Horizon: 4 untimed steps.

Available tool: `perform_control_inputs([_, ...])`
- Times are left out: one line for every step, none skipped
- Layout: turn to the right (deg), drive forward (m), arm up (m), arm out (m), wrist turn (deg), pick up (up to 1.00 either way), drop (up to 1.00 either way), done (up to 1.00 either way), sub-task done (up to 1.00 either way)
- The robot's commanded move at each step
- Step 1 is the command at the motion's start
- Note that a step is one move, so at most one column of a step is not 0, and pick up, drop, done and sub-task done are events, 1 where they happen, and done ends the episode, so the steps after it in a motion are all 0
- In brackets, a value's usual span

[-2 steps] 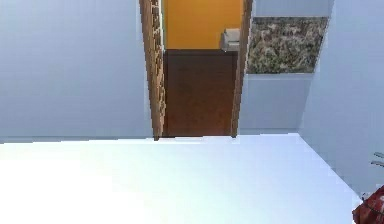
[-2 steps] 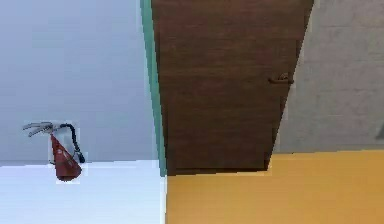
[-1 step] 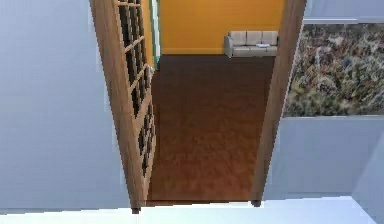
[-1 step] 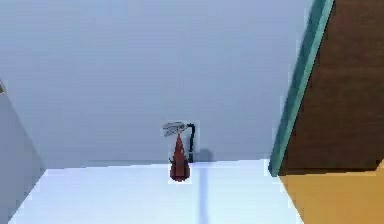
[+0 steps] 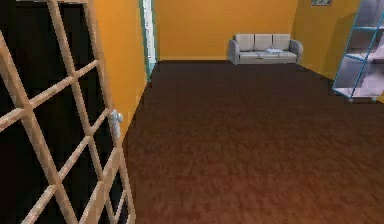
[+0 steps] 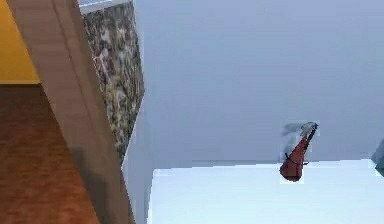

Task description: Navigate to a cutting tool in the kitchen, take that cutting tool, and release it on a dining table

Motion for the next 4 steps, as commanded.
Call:
perform_control_inputs([0.0,0.9,0.0,0.0,0.0,0.0,0.0,0.0,0.0])
perform_control_inputs([12.0,0.0,0.0,0.0,0.0,0.0,0.0,0.0,0.0])
perform_control_inputs([0.0,0.45,0.0,0.0,0.0,0.0,0.0,0.0,0.0])
perform_control_inputs([-18.0,0.0,0.0,0.0,0.0,0.0,0.0,0.0,0.0])
